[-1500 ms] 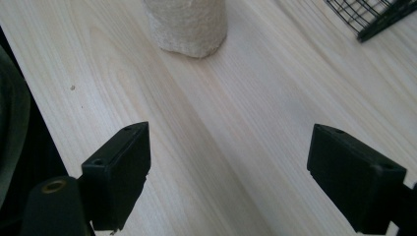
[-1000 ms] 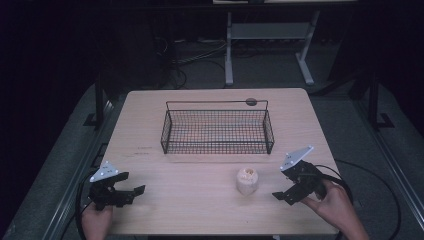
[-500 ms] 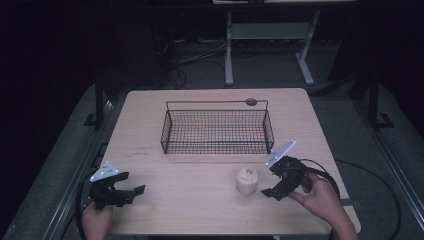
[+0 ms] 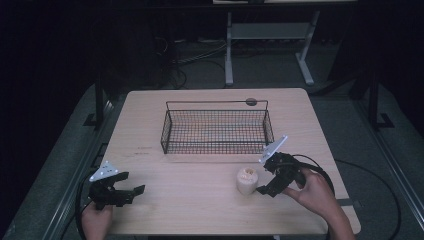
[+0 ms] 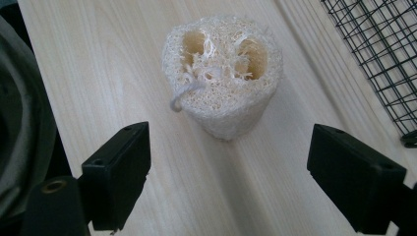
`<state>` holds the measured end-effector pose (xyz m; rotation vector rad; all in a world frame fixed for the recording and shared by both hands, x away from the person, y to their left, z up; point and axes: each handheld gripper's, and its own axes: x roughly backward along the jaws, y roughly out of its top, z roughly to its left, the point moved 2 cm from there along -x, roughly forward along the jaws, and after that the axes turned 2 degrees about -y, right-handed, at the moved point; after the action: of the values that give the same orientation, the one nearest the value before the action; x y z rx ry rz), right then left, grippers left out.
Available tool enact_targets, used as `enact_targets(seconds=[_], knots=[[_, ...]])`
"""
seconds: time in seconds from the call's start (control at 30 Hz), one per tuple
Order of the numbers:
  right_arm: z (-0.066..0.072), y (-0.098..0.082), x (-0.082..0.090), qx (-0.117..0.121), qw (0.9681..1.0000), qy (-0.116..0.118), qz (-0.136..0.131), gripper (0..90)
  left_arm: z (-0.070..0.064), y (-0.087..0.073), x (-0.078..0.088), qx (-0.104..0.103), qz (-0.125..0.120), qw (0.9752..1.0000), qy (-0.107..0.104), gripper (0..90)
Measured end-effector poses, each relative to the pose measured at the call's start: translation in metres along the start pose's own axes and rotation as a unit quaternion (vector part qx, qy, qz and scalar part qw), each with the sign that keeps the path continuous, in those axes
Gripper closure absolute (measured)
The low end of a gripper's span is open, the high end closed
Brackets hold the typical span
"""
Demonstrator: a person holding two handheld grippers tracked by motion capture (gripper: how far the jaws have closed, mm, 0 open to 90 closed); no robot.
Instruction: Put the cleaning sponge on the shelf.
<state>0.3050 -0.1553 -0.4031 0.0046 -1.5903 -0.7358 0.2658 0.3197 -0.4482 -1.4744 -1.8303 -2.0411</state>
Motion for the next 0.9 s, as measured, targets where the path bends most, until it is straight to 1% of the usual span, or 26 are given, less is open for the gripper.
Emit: enact_targets(seconds=[0.3, 0.77, 0.9], knots=[[0.003, 0.01, -0.005, 0.011, 0.9999, 0.005, 0.009, 16.1, 0.0, 0.0, 0.0, -0.001, 0.0, 1.0, 0.0, 13.7], [0.005, 0.022, -0.012, 0.017, 0.9997, 0.008, 0.017, 16.2, 0.0, 0.0, 0.001, 0.0, -0.002, 1.0, -0.001, 13.7], [0.006, 0.026, -0.017, 0.018, 0.9994, 0.016, 0.024, 16.2, 0.0, 0.0, 0.001, -0.001, -0.001, 1.0, -0.002, 13.6]])
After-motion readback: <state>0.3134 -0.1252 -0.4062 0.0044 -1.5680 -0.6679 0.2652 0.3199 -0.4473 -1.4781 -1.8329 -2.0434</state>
